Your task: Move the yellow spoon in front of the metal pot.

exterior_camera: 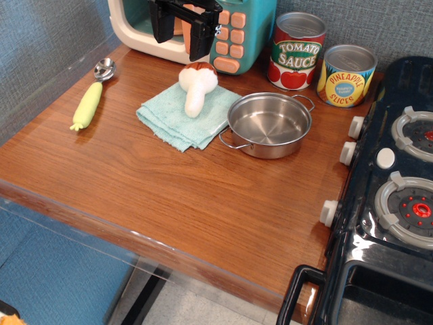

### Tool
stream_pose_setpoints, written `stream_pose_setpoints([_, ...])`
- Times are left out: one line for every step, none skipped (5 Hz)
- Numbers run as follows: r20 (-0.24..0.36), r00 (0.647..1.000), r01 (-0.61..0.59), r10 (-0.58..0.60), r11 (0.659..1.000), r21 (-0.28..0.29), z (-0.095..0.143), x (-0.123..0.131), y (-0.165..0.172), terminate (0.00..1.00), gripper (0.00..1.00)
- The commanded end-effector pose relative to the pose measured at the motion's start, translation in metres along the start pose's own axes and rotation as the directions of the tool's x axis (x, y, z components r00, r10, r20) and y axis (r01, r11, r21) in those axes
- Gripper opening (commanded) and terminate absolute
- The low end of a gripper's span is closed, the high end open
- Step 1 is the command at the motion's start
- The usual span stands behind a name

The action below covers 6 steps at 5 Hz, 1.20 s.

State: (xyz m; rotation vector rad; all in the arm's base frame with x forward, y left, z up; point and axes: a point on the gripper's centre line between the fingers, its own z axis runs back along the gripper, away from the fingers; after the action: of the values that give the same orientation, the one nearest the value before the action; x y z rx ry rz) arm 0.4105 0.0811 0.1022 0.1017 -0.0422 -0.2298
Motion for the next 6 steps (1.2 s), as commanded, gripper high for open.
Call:
stream_pose_setpoints([0.0,1.0,0.0,0.0,1.0,0.0,0.0,0.0,0.0,0.0,1.0])
stream_pose_setpoints([-0.001,0.998,-0.062,0.062,0.998,-0.006,-0.007,-0.025,0.03,0.0,1.0])
stream_pose_setpoints([-0.023,0.996,-0.089,0.09,0.996,0.016,-0.012,-0.05,0.057,0.0,1.0])
stream_pose_setpoints([-0.01,0.992,-0.124,0.125,0.991,0.055,-0.025,-0.079,0.077,0.0,1.0])
stream_pose_setpoints([-0.018,0.985,-0.17,0.173,0.981,0.097,-0.031,-0.093,0.092,0.0,1.0])
stream_pose_setpoints([-0.015,0.973,-0.227,0.23,0.965,0.132,-0.038,-0.097,0.096,0.0,1.0])
